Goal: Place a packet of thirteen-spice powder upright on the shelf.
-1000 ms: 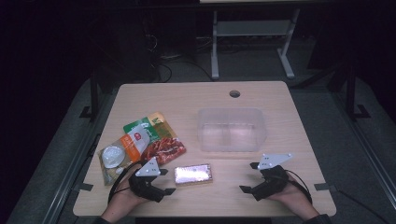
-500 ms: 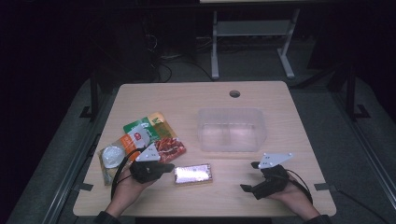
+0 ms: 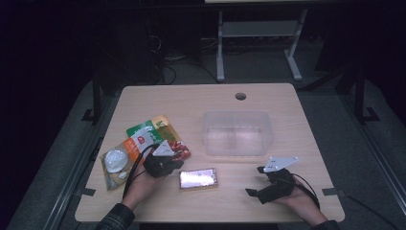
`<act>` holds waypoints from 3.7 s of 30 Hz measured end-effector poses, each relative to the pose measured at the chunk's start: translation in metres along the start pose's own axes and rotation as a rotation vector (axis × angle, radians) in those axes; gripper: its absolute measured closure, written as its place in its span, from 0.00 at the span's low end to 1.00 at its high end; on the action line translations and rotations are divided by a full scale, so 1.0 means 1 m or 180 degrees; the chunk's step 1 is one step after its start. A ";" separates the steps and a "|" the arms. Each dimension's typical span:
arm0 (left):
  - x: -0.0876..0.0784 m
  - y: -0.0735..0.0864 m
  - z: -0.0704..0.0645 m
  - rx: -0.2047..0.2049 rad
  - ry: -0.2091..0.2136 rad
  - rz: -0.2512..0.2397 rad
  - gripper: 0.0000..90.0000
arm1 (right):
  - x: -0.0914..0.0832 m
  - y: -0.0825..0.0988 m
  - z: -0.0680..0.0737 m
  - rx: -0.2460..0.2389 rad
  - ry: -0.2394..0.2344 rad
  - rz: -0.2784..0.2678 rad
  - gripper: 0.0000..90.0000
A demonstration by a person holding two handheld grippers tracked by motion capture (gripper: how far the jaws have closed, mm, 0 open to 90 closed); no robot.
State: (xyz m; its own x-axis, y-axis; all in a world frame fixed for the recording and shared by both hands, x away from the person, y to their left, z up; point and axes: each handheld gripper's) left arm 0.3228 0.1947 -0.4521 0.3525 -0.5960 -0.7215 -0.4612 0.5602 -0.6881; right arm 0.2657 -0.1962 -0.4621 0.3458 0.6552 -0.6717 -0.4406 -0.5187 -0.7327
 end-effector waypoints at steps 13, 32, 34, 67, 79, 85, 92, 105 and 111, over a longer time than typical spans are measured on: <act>0.004 0.006 -0.011 0.0009 0.0194 0.0134 1.00 | 0.000 -0.001 0.000 -0.0011 0.0041 -0.0010 0.07; -0.018 0.007 -0.028 -0.0267 0.0352 -0.0002 0.86 | 0.002 -0.001 0.000 -0.0016 0.0051 0.0027 0.08; -0.025 0.006 -0.034 -0.0310 0.0348 -0.0059 0.75 | 0.001 -0.001 0.000 -0.0014 0.0045 0.0035 0.08; 0.004 0.017 -0.079 0.0005 0.0074 0.0284 0.30 | 0.004 -0.002 0.001 -0.0050 0.0047 0.0073 0.08; 0.006 0.013 -0.084 0.0085 0.0003 0.0349 0.35 | 0.004 -0.003 0.001 -0.0052 0.0059 0.0081 0.08; 0.006 0.011 -0.083 0.0097 0.0044 0.0397 0.35 | 0.004 -0.002 0.001 -0.0081 0.0061 0.0066 0.08; 0.003 0.010 -0.081 0.0174 0.0185 0.0357 0.35 | 0.003 -0.002 0.002 -0.0118 0.0044 0.0063 0.08; -0.022 0.002 -0.066 0.0472 0.0469 -0.0041 0.35 | -0.010 -0.011 0.004 -0.0291 -0.0333 -0.0131 0.10; -0.025 -0.002 -0.063 0.0612 0.0674 -0.0163 0.35 | -0.012 -0.020 0.006 -0.0442 -0.0565 -0.0304 0.10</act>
State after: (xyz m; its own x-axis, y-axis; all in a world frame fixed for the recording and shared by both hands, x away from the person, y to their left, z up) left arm 0.2632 0.1721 -0.4281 0.1843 -0.7218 -0.6672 -0.2774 0.6130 -0.7398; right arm 0.2654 -0.1898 -0.4388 0.2238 0.7848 -0.5779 -0.2905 -0.5123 -0.8082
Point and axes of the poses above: each handheld gripper's, and its own axes: x roughly forward along the jaws, y roughly out of its underside, z roughly to its left, and after that the axes turned 3 degrees about -x, right-handed
